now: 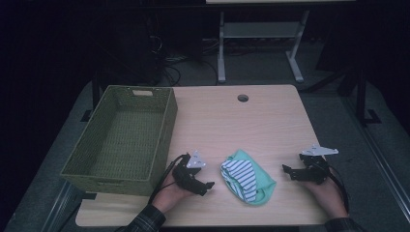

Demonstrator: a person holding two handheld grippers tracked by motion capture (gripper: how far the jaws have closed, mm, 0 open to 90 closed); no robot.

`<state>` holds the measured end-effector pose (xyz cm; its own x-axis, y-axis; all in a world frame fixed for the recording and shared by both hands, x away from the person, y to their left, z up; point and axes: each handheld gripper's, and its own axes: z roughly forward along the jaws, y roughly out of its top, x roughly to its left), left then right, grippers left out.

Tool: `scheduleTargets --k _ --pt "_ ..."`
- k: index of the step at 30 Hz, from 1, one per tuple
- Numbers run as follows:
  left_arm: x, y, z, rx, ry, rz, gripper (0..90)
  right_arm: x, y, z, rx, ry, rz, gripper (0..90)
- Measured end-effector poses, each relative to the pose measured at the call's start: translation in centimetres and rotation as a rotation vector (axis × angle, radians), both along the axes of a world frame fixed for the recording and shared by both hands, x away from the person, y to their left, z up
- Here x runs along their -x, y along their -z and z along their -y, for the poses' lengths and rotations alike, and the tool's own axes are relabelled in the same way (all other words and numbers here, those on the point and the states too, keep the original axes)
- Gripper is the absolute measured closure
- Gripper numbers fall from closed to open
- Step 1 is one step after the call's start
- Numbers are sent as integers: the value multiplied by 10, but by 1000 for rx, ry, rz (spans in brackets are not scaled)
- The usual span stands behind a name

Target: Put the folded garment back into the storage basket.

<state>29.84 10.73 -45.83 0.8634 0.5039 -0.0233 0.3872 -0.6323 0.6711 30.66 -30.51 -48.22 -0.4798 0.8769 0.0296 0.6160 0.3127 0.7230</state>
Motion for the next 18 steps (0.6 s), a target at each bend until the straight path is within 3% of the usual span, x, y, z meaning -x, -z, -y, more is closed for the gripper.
scheduleTargets --k 13,18 --pt "-10 -26 35 -17 68 -37 132 0 0 0 0 0 0 153" --pt "-10 -28 52 -18 104 -34 132 0 0 0 0 0 0 153"
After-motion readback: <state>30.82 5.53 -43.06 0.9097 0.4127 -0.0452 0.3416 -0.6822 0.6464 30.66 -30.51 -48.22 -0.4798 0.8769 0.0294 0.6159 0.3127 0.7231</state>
